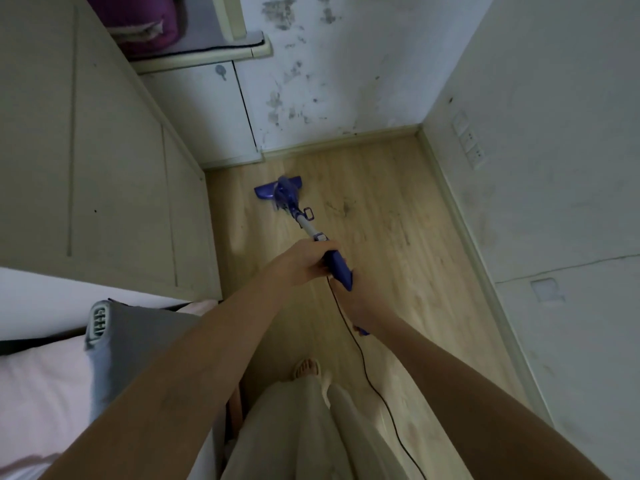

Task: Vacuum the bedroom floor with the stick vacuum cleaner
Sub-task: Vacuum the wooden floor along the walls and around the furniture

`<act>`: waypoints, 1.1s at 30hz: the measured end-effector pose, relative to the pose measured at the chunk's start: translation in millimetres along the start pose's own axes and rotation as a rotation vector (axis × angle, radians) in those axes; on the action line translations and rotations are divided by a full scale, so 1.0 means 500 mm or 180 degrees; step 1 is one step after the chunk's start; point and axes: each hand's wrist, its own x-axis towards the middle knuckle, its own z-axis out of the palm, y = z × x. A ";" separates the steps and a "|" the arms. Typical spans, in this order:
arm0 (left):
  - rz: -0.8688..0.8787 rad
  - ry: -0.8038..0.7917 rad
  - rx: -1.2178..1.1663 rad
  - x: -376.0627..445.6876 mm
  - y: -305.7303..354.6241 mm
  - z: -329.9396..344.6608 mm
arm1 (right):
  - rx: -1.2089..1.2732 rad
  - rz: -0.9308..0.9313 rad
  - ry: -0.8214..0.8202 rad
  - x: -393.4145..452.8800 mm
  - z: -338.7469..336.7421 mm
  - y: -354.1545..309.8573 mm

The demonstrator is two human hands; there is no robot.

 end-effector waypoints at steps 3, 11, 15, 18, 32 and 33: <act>-0.0040 -0.0029 -0.0055 -0.018 -0.024 0.034 | -0.0031 0.0028 -0.0072 -0.045 -0.026 0.028; -0.0052 0.0011 0.0011 -0.109 -0.106 0.126 | -0.0338 -0.0070 -0.0036 -0.170 -0.070 0.106; -0.0005 -0.0015 0.0097 -0.162 -0.166 0.180 | -0.0541 -0.0154 0.0082 -0.244 -0.092 0.161; 0.0037 0.0010 0.0169 -0.200 -0.219 0.219 | -0.0555 -0.0108 0.0101 -0.298 -0.099 0.212; -0.0214 -0.0272 0.0921 -0.333 -0.406 0.286 | 0.0338 0.0306 -0.0035 -0.538 -0.050 0.363; -0.0218 -0.0313 0.1008 -0.336 -0.414 0.275 | 0.0300 0.0082 0.0034 -0.552 -0.037 0.366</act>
